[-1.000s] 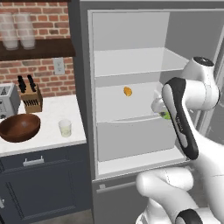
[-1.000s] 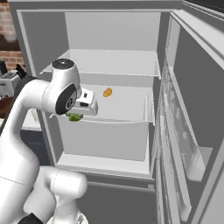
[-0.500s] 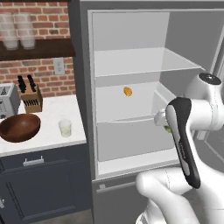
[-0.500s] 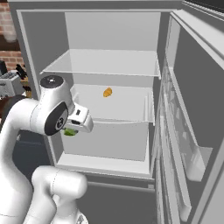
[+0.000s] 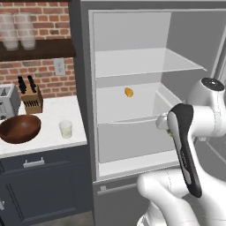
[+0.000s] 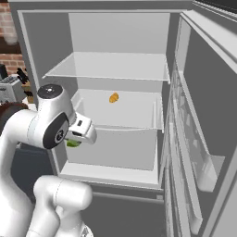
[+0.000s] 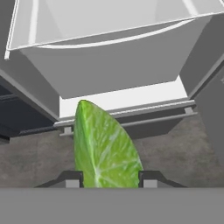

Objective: Grab a lemon wedge from the fridge and one ice cube from the ice bowl, and put them in the glass of lemonade.

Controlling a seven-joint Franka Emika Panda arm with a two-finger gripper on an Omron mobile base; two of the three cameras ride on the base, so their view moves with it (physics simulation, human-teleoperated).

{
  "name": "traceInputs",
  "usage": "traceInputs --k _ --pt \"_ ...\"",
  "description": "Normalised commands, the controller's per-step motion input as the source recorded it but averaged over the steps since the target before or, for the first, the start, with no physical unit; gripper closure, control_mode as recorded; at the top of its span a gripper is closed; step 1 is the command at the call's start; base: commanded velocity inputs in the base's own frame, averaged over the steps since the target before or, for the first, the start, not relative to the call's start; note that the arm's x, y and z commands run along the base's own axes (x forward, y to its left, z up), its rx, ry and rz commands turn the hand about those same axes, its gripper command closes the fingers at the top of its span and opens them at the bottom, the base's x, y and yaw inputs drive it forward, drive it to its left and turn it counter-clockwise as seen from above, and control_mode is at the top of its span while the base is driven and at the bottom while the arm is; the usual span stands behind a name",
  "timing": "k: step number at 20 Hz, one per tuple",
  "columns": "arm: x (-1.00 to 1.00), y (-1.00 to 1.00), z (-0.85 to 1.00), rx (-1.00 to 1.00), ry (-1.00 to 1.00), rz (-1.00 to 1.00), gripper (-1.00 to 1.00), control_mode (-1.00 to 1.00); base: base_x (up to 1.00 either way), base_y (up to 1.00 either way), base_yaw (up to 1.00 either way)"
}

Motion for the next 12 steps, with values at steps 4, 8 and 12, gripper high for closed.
traceInputs --k 4,8,12 --pt "-0.13 0.0 0.0 0.0 0.0 0.0 1.0 1.0 -0.72 0.28 0.02" --pt "0.0 0.0 0.0 0.0 0.0 0.0 1.0 1.0 -0.57 0.89 0.01" --pt "0.0 0.0 0.0 0.0 0.0 0.0 1.0 1.0 -0.13 1.0 0.0"
